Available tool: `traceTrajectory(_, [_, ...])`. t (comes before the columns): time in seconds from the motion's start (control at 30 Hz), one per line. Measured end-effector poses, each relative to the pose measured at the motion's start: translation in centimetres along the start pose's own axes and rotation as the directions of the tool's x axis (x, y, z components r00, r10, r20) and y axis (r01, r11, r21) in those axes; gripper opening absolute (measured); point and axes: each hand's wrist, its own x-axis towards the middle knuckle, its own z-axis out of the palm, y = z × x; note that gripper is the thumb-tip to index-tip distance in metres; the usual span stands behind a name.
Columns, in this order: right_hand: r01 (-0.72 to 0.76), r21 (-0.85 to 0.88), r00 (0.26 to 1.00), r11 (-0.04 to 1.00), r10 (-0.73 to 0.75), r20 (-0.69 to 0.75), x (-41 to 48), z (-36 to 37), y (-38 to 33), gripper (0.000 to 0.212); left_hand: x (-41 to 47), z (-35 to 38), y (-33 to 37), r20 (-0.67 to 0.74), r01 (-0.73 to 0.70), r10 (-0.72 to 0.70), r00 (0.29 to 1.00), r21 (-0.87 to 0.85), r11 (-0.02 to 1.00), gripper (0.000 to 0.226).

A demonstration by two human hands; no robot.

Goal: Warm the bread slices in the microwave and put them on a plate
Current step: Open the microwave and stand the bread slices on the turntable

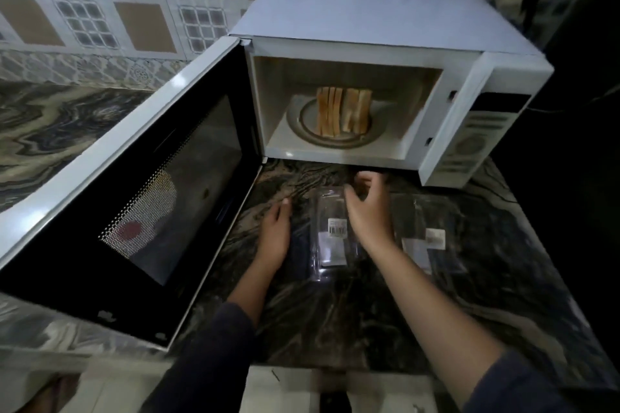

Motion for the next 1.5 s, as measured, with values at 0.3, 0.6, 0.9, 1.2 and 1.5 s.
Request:
traceTrajectory(0.3, [-0.151, -0.121, 0.988, 0.981, 0.144, -0.062, -7.4, -1.8, 4.5, 0.041, -6.3, -0.8, -1.9, 0.185, 0.099, -0.094, 0.978, -0.019, 0.995, 0.022])
traceTrajectory(0.6, [-0.460, -0.025, 0.877, 0.888, 0.459, 0.144, -7.5, -2.7, 6.0, 0.005, -7.5, -0.2, -1.4, 0.120, 0.235, -0.236, 0.964, 0.023, 0.972, 0.015])
traceTrajectory(0.9, [-0.500, 0.097, 0.858, 0.860, 0.478, 0.189, -7.6, -2.9, 6.2, 0.016, -7.8, 0.0, -1.6, 0.075, 0.268, -0.267, 0.961, -0.002, 0.963, 0.021])
traceTrajectory(1.2, [-0.557, 0.102, 0.827, 0.824, 0.538, 0.164, -7.6, -2.9, 5.2, 0.024, -8.0, 0.0, -1.1, 0.068, 0.274, -0.276, 0.959, 0.039, 0.961, 0.019])
traceTrajectory(1.5, [-0.410, 0.143, 0.912, 0.901, 0.407, 0.055, -9.4, -3.1, 6.5, 0.009, -9.9, 0.5, -0.5, -0.013, -0.012, 0.021, 1.000, 0.487, 0.873, 0.021])
